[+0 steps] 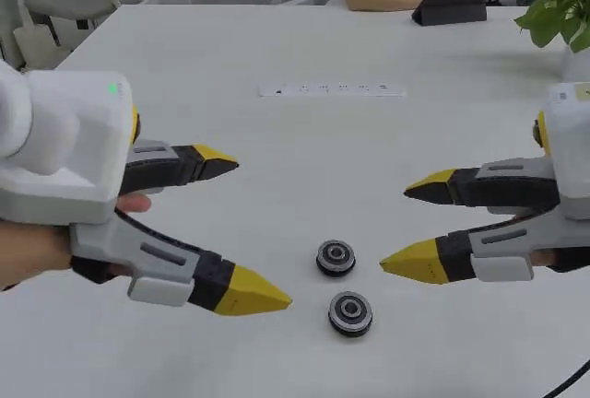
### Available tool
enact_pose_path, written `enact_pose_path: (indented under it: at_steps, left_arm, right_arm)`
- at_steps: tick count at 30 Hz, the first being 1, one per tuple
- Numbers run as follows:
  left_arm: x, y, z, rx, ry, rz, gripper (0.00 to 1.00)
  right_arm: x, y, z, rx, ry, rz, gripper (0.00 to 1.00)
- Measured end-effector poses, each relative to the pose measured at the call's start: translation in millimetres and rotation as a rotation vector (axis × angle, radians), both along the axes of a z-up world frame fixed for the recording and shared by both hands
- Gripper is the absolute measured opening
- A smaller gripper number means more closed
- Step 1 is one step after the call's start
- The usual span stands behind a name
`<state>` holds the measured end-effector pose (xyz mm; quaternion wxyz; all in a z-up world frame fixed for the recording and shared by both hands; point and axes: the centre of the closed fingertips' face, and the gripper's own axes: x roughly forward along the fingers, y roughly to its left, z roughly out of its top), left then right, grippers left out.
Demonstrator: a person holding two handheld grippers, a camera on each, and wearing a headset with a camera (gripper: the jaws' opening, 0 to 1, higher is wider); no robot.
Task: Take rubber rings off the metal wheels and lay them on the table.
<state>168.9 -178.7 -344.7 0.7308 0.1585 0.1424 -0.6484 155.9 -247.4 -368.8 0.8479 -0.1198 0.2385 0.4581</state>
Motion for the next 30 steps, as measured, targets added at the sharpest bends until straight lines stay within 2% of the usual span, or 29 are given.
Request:
enact_pose_path:
  at_steps: [3,7,8,10,12,16,18,23,27,30]
  left_arm:
    - [6.2,-11.3,2.6,-0.042,-0.002,-0.003,0.83]
    - [13.3,-21.6,-2.5,-0.051,-0.023,-0.008,0.78]
    - [14.5,-23.4,-3.3,-0.057,-0.021,-0.007,0.77]
    - [14.2,-29.4,-5.4,-0.086,0.006,-0.011,0.76]
    - [13.9,-32.2,-8.8,-0.089,0.010,-0.017,0.72]
    - [7.7,-43.8,-29.8,-0.060,0.016,-0.052,0.67]
    - [0.9,-49.6,-40.4,-0.032,0.013,-0.082,0.64]
    - [-18.2,-62.9,-64.4,0.023,0.012,-0.158,0.52]
    - [-23.8,-67.2,-81.1,0.041,0.028,-0.165,0.45]
    - [-24.9,-67.7,-89.2,0.036,0.034,-0.145,0.37]
  right_arm:
    - [2.9,7.6,-5.4,0.046,0.000,0.031,0.50]
    - [1.2,5.1,-24.9,0.050,0.017,0.032,0.46]
    - [-0.1,4.5,-28.7,0.053,0.025,0.033,0.45]
    - [-3.5,2.6,-37.8,0.051,0.043,0.035,0.44]
    - [-5.2,1.6,-41.7,0.052,0.049,0.040,0.41]
    - [-8.3,0.3,-53.2,0.050,0.069,0.048,0.38]
    - [-10.2,1.0,-60.2,0.039,0.079,0.059,0.36]
    - [-21.9,0.8,-84.7,-0.033,0.123,0.107,0.29]
    - [-25.3,-1.6,-96.3,-0.071,0.135,0.113,0.27]
    - [-25.5,-1.3,-98.3,-0.053,0.141,0.099,0.25]
